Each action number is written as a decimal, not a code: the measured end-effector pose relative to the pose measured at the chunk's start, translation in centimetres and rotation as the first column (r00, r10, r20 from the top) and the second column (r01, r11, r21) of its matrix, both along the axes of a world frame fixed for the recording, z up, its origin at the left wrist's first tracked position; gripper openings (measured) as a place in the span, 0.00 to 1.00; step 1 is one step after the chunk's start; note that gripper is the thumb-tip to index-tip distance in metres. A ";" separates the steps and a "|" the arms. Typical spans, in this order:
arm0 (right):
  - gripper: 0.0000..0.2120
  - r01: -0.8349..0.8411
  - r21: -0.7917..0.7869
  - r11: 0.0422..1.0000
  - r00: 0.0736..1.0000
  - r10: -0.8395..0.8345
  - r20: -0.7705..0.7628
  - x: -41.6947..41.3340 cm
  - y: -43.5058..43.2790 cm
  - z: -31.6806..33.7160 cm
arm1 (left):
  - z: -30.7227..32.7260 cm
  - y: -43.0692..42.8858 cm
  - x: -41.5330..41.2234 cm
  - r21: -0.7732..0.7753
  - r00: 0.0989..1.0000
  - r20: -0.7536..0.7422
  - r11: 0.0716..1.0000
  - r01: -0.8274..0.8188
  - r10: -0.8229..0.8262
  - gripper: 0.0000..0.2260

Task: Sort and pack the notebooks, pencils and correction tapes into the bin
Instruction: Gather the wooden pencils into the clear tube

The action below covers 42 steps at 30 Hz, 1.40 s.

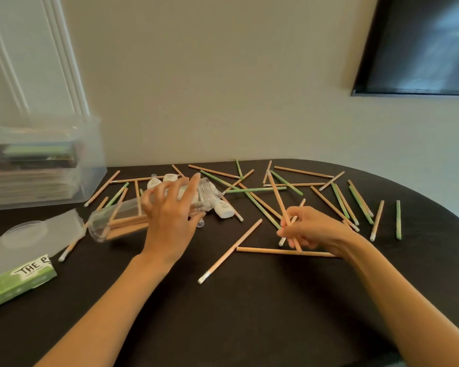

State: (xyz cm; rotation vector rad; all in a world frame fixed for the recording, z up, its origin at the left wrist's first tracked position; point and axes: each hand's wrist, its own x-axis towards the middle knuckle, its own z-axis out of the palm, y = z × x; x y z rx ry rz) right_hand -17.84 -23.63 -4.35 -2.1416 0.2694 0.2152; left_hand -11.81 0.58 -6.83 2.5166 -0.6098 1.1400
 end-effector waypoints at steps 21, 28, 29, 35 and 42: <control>0.04 -0.112 -0.192 0.975 0.978 0.142 0.151 -2.2 -0.5 -1.0 | -0.3 -0.8 -1.2 -0.014 0.996 -0.077 0.998 -0.054 0.053 0.31; 0.06 -0.013 -0.287 0.958 0.947 0.104 0.305 1.0 2.1 -1.1 | -0.3 0.5 0.4 0.006 0.987 -0.115 0.994 -0.111 0.111 0.32; 0.05 -0.013 -0.319 0.948 0.947 0.114 0.302 1.7 2.7 -1.1 | -0.4 0.7 0.7 0.020 0.985 -0.123 0.993 -0.116 0.117 0.32; 0.09 -0.046 -0.407 0.912 0.941 0.177 0.290 5.1 5.7 -0.8 | -0.7 1.9 2.1 0.058 0.980 -0.154 0.992 -0.116 0.124 0.32; 0.10 -0.070 -0.389 0.919 0.860 0.253 0.444 8.1 9.0 0.3 | -1.1 1.8 2.9 0.128 0.988 -0.134 0.990 -0.062 0.079 0.31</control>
